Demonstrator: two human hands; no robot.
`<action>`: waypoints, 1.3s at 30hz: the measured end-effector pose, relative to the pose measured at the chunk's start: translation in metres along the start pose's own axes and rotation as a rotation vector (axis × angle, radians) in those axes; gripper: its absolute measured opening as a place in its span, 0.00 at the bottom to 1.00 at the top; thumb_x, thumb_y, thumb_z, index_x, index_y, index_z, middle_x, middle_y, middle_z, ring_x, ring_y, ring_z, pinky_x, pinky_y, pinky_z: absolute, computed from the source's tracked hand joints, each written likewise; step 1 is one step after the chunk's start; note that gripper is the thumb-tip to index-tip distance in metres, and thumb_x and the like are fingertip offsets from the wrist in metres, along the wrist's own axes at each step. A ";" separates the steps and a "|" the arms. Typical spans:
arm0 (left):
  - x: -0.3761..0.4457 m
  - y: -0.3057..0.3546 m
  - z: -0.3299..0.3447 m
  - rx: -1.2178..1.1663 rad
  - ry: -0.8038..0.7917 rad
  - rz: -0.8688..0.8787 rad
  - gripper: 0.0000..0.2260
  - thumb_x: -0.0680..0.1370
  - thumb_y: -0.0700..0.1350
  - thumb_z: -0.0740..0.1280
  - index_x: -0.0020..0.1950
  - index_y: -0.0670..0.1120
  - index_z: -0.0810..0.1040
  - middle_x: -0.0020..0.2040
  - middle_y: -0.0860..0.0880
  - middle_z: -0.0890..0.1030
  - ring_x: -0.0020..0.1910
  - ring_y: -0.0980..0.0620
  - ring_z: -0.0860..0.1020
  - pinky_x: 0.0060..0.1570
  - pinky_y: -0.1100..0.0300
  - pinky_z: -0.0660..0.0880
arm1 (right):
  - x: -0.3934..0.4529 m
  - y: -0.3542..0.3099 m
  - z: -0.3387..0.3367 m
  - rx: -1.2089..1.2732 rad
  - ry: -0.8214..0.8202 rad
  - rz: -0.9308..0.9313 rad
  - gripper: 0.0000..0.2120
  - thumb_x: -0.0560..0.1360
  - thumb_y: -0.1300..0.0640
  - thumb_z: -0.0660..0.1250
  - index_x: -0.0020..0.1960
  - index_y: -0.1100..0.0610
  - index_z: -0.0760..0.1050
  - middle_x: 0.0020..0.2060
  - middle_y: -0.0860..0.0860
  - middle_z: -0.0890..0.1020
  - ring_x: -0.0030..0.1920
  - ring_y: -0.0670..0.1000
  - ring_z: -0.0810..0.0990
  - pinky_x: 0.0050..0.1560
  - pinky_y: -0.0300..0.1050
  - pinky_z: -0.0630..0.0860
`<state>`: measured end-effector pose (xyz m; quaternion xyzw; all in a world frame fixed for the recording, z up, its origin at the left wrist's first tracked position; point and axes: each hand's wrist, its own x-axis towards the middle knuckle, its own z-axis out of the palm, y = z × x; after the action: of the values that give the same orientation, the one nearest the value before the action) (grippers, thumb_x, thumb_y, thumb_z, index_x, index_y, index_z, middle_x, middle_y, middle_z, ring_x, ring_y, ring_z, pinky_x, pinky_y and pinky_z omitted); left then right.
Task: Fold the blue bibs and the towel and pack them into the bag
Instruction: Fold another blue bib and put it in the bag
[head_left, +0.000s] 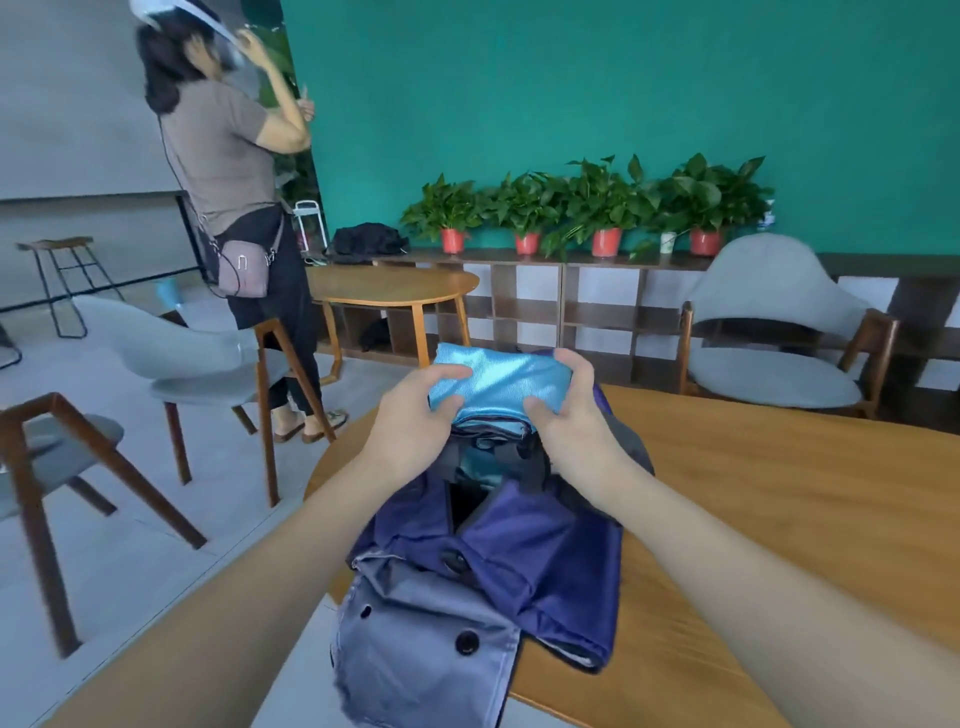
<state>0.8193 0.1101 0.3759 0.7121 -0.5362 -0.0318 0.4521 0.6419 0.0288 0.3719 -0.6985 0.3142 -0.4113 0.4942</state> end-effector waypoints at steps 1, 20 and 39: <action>0.007 -0.005 0.001 -0.006 0.019 -0.002 0.13 0.82 0.42 0.67 0.64 0.56 0.79 0.68 0.57 0.77 0.69 0.57 0.72 0.65 0.70 0.61 | 0.008 0.002 0.007 0.030 0.034 0.018 0.30 0.82 0.60 0.62 0.78 0.47 0.51 0.40 0.48 0.75 0.38 0.49 0.75 0.36 0.39 0.72; 0.076 -0.049 0.080 0.060 -0.181 -0.035 0.26 0.79 0.29 0.60 0.75 0.45 0.72 0.73 0.43 0.70 0.72 0.46 0.69 0.67 0.68 0.59 | 0.093 0.066 0.051 0.376 0.199 0.599 0.12 0.80 0.55 0.69 0.61 0.59 0.78 0.53 0.57 0.84 0.54 0.60 0.83 0.61 0.58 0.78; 0.102 -0.084 0.183 0.159 -0.560 0.133 0.32 0.81 0.30 0.58 0.81 0.54 0.62 0.82 0.53 0.57 0.78 0.49 0.63 0.72 0.66 0.62 | 0.097 0.125 -0.044 -0.723 0.192 0.362 0.34 0.83 0.53 0.60 0.81 0.49 0.43 0.77 0.58 0.59 0.74 0.63 0.63 0.72 0.58 0.64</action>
<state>0.8271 -0.0813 0.2560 0.6721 -0.6864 -0.1553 0.2303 0.6437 -0.1120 0.2866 -0.7189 0.6008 -0.2442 0.2501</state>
